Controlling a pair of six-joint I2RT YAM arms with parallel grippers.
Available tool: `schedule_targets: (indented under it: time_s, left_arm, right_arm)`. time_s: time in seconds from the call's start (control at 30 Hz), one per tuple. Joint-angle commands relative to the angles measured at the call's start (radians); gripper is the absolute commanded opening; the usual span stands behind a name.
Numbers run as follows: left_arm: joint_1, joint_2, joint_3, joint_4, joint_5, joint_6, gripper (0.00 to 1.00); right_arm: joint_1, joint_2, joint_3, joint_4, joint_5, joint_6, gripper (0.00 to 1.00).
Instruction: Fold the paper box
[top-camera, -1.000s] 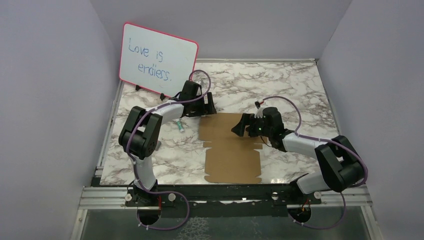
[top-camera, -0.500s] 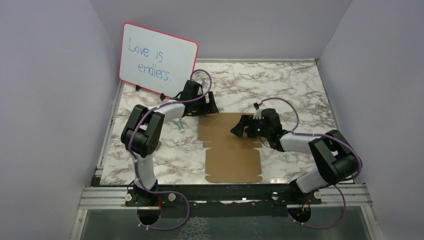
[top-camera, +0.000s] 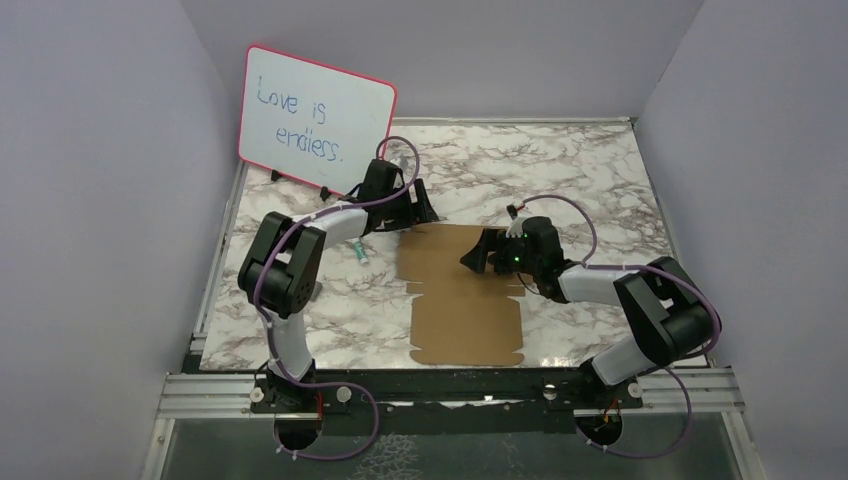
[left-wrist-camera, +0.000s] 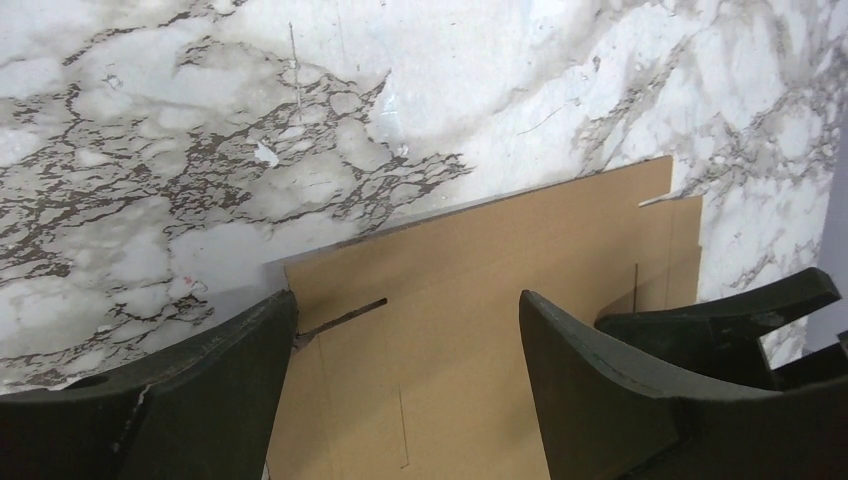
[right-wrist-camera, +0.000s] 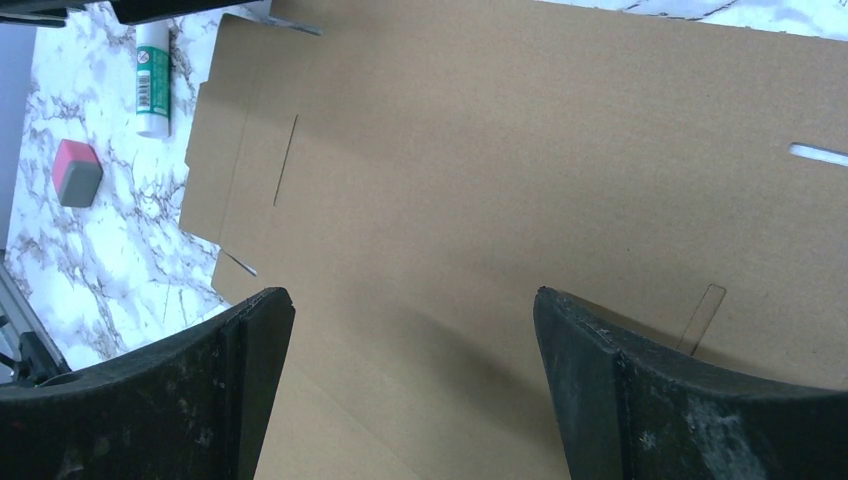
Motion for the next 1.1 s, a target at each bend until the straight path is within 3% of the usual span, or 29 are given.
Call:
schedule_targets:
  time_s: [0.0,0.37,0.67,1.07]
  left_arm:
    - [-0.020,-0.082,-0.011,0.042,0.080,-0.053,0.81]
    - [-0.027,-0.104,-0.027,0.023,0.050,-0.033,0.81]
    - [0.011,-0.080,-0.015,-0.025,0.013,0.010,0.82]
    - [0.022,-0.003,0.037,-0.065,0.015,0.028,0.82]
  right_arm:
    - [0.010,0.038,-0.019,-0.014,0.004,0.010,0.96]
    - [0.010,0.038,-0.011,-0.022,0.009,0.022,0.96]
    - [0.010,-0.051,0.101,-0.099,0.003,-0.005,0.96]
    - [0.017,0.103,0.211,-0.029,-0.056,0.025,0.95]
